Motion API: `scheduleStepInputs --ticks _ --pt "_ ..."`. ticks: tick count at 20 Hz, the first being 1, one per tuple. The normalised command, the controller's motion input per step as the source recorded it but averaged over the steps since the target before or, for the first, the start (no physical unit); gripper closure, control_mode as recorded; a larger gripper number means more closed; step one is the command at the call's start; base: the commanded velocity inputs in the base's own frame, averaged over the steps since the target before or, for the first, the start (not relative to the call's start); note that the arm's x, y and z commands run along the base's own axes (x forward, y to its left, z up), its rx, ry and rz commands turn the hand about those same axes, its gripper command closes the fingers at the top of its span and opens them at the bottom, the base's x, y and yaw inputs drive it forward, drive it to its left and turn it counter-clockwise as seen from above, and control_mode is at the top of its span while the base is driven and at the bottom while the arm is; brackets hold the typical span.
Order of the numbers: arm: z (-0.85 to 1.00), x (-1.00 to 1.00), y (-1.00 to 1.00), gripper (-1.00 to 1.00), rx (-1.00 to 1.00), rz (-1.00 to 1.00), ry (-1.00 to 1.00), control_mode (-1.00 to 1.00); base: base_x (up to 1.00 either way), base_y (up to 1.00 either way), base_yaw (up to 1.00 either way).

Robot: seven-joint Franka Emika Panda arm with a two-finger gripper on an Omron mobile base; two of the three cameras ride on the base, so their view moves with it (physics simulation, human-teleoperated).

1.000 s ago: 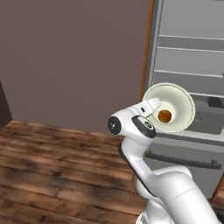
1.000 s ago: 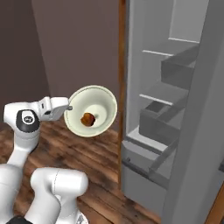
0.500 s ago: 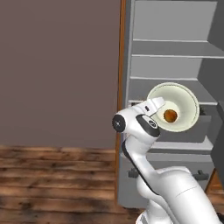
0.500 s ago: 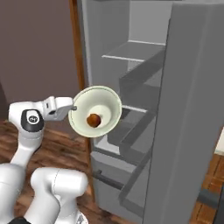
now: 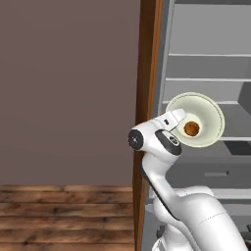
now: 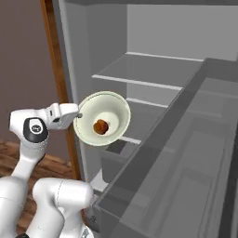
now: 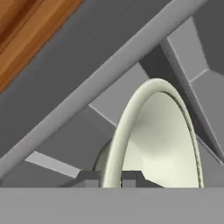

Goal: Move the mug from next to the sink to the open cabinet. Then, move the bowl with the peach to the fridge to clear the area for faucet cleaning.

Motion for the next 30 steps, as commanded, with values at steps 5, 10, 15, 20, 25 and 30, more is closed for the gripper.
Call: scheduleStepInputs --ticks 5,10,15,20,25,30 --pt "0.20 0.19 -0.25 1.00 0.09 -0.08 0.19 -1.00 0.07 -0.26 -0.05" --pt "0.82 0.15 -0.47 1.00 0.03 -0.27 0.47 -1.00 0.00 0.00 0.00" --pt "0.57 0.13 -0.35 1.00 -0.14 -0.21 0.30 -1.00 0.00 0.00 0.00" --pt "0.04 0.15 -0.12 1.00 -0.34 0.01 0.07 -1.00 0.00 0.00 0.00" --pt "0.17 -0.29 -0.86 1.00 0.04 0.34 -0.19 -1.00 0.00 0.00 0.00" --pt "0.34 -0.91 -0.26 1.00 0.02 0.06 0.03 -1.00 0.00 0.00 0.00"
